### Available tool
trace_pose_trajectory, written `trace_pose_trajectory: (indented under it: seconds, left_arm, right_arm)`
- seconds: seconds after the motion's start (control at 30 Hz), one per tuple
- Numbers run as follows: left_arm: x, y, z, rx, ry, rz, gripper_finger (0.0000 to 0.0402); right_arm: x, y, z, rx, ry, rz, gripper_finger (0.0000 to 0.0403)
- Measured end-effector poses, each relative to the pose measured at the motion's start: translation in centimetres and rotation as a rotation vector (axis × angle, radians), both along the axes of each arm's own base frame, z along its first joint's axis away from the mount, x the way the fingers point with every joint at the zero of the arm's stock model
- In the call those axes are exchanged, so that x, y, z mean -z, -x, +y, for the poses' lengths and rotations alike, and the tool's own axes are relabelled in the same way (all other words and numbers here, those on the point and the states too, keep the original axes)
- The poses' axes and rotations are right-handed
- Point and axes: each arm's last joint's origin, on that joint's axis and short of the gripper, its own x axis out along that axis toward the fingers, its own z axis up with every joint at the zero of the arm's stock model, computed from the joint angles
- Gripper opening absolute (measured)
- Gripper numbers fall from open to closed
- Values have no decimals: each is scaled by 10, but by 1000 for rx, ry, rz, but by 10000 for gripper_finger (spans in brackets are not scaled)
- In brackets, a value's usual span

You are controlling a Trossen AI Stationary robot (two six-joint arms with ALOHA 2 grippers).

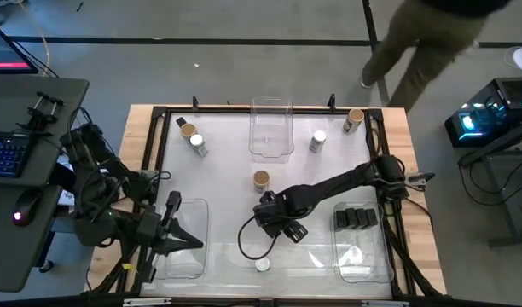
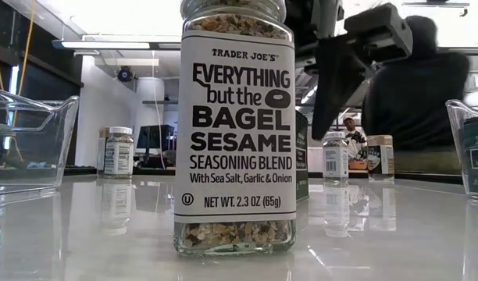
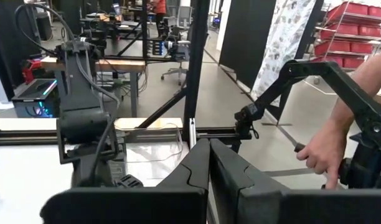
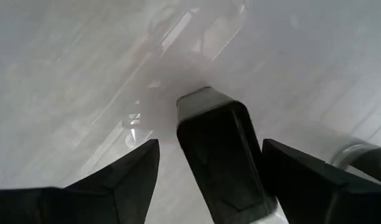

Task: Sort spices by type
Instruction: Put the black spice can into the right transparent bin

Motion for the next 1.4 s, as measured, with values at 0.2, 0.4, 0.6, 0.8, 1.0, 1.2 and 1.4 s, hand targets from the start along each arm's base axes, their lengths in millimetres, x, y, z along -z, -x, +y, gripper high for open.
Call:
trace_pose_trajectory:
  seconds: [0.2,0.4,0.6,0.8,1.0,1.2,1.4]
  left_arm:
    - [0,0,0,0,1,0,0]
    - [0,0,0,3,-19,-2,0]
    - [1,0,1,2,-68,-6,0]
    - [8,-5,11,-103,-254,28,0]
    - [13,-18,27,-192,-338,72,0]
    - [14,-31,40,-153,-358,96,0]
    - [15,-39,48,-101,-375,104,0]
  right_arm:
    - [5,-2,0,8,20,3,236]
    - [2,-1,-1,23,33,7,136]
    - [-26,-5,1,124,-16,-7,117]
    - [-85,0,2,293,-103,-13,120]
    - [-123,34,9,447,-173,59,121]
    - [-138,103,22,648,-173,109,120]
    - [-151,194,33,1038,-252,76,120]
